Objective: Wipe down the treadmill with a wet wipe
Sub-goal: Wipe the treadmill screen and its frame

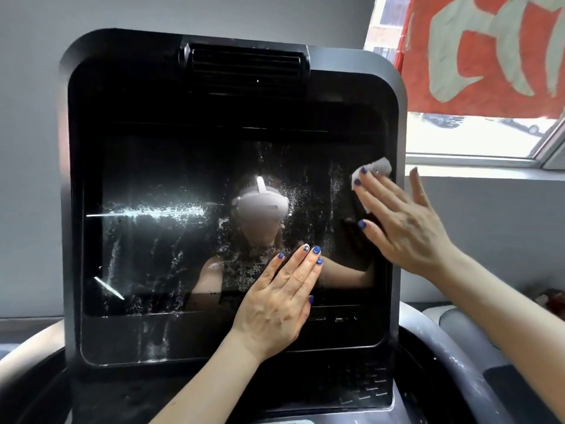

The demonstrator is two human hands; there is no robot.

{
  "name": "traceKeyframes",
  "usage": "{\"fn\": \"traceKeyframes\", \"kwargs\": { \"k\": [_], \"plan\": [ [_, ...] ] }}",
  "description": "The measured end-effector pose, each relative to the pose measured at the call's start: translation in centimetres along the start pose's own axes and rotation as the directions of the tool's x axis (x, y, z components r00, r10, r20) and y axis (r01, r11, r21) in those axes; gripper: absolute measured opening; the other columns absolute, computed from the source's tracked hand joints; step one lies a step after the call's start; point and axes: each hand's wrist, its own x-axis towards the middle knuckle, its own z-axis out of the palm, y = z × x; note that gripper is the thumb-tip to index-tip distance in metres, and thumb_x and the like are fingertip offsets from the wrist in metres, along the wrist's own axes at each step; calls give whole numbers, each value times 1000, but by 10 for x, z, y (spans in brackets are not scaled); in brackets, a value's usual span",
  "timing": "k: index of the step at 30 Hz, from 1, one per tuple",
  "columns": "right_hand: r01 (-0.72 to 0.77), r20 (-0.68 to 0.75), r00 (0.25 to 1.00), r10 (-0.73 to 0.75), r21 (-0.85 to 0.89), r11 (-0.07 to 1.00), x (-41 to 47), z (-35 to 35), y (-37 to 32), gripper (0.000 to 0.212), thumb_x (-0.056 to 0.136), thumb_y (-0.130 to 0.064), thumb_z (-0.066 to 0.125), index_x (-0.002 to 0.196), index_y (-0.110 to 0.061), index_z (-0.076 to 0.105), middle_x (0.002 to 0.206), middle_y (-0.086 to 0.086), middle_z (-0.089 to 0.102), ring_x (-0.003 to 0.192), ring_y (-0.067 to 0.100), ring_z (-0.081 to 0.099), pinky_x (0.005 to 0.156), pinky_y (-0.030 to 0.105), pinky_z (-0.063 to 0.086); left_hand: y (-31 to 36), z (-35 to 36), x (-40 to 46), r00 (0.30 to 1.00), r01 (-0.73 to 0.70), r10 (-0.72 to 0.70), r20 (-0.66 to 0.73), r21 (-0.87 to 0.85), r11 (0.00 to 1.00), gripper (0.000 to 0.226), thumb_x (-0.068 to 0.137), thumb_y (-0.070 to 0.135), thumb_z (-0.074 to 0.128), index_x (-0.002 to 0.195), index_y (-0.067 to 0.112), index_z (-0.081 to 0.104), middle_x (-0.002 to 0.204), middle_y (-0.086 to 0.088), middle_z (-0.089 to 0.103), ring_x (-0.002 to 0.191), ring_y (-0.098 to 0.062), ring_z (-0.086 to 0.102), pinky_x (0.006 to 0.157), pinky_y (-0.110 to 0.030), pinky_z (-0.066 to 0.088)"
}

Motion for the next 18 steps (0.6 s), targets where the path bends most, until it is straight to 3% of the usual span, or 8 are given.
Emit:
{"fn": "traceKeyframes", "kwargs": {
  "k": [4, 8, 11, 12, 15, 18],
  "plan": [
    [33, 1, 999, -33, -6, 999, -14, 0, -6, 58, 103, -40, 36, 154, -13, 40, 163, 6, 30, 150, 21, 30, 123, 61, 4, 0, 0, 0, 1000, -4, 4, -3, 7, 1000, 57, 101, 27, 44, 154, 6, 38, 165, -10, 27, 153, -24, 23, 124, -46, 19],
    [-66, -18, 998, 67, 85, 994, 37, -10, -1, 60, 103, -40, 34, 158, -14, 30, 161, 5, 33, 148, 22, 34, 125, 49, -2, 0, 0, 1, 1000, 8, -8, -13, 1, 1000, 58, 101, 27, 46, 154, 6, 37, 165, -10, 27, 153, -24, 24, 125, -45, 19],
    [-129, -16, 991, 134, 165, 978, 69, -11, -2, 59, 106, -42, 30, 158, -16, 27, 163, 2, 31, 150, 22, 29, 120, 61, 23, 0, -3, 1, 1000, 13, -14, -13, -42, 999, 58, 100, 25, 47, 154, 6, 37, 165, -10, 27, 154, -24, 22, 125, -45, 20],
    [-148, -16, 988, 152, 157, 976, 73, -9, -3, 58, 106, -43, 28, 158, -17, 30, 164, 2, 29, 151, 22, 28, 119, 62, 25, 0, -4, 0, 1000, 16, -17, -16, -60, 998, 58, 100, 24, 48, 154, 6, 37, 164, -10, 28, 154, -24, 22, 125, -45, 20],
    [-172, -23, 984, 176, 131, 976, 66, -4, -15, 58, 106, -44, 27, 156, -16, 36, 165, 3, 26, 153, 20, 24, 122, 61, 9, 1, -9, -9, 999, 45, -48, -25, -81, 996, 58, 99, 23, 49, 153, 5, 38, 164, -10, 29, 153, -25, 23, 125, -45, 19],
    [-104, -29, 994, 110, 160, 982, 36, 3, -37, 57, 105, -42, 31, 155, -15, 38, 165, 3, 26, 153, 21, 22, 122, 62, 8, 1, -10, -22, 995, 86, -89, -36, -77, 993, 55, 100, 23, 46, 151, 5, 41, 162, -11, 32, 152, -26, 26, 124, -47, 20]
  ]
}}
